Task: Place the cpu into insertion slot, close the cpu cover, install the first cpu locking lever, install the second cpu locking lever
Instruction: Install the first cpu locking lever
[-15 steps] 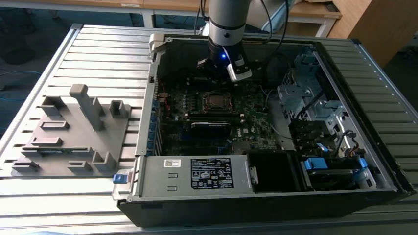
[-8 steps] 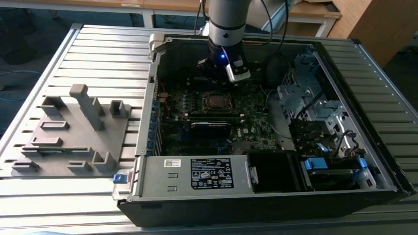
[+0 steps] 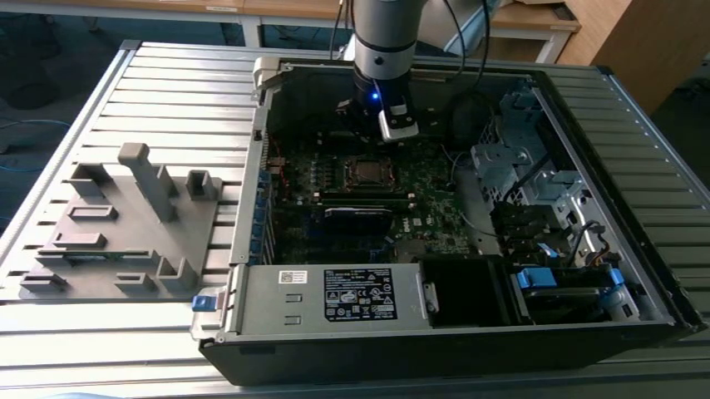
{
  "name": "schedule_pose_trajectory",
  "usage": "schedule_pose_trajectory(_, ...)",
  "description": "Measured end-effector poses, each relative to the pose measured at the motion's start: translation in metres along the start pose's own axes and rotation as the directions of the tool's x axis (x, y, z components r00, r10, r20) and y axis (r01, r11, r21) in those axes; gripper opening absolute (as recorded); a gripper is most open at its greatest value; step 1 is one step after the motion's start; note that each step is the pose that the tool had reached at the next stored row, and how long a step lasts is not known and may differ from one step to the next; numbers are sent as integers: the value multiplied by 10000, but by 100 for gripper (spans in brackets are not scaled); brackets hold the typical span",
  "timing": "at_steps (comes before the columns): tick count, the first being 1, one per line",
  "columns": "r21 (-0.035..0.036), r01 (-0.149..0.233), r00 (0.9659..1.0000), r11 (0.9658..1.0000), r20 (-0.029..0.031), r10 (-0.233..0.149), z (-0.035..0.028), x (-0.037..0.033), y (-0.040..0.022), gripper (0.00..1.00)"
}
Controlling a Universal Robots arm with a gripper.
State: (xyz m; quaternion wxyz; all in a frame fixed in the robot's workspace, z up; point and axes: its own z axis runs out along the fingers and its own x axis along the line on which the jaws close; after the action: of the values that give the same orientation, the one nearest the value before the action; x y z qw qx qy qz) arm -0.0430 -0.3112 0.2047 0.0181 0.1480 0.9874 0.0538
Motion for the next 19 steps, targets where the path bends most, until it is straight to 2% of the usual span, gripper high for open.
schedule_pose_trajectory(5,6,-368,9993,9993,42,368,6,4,13,11)
schedule_pose_trajectory(8,7,-459,9989,9989,53,459,8,7,23,11)
schedule_pose_trajectory(10,10,-728,9973,9973,83,728,12,14,44,11)
schedule_pose_trajectory(13,6,-750,9971,9972,103,750,14,16,43,11)
schedule_pose_trajectory(14,-11,-747,9971,9972,140,747,17,17,43,11)
schedule_pose_trajectory(17,-74,-726,9969,9973,298,728,27,27,39,11)
schedule_pose_trajectory(19,-76,-725,9969,9973,308,727,27,27,39,11)
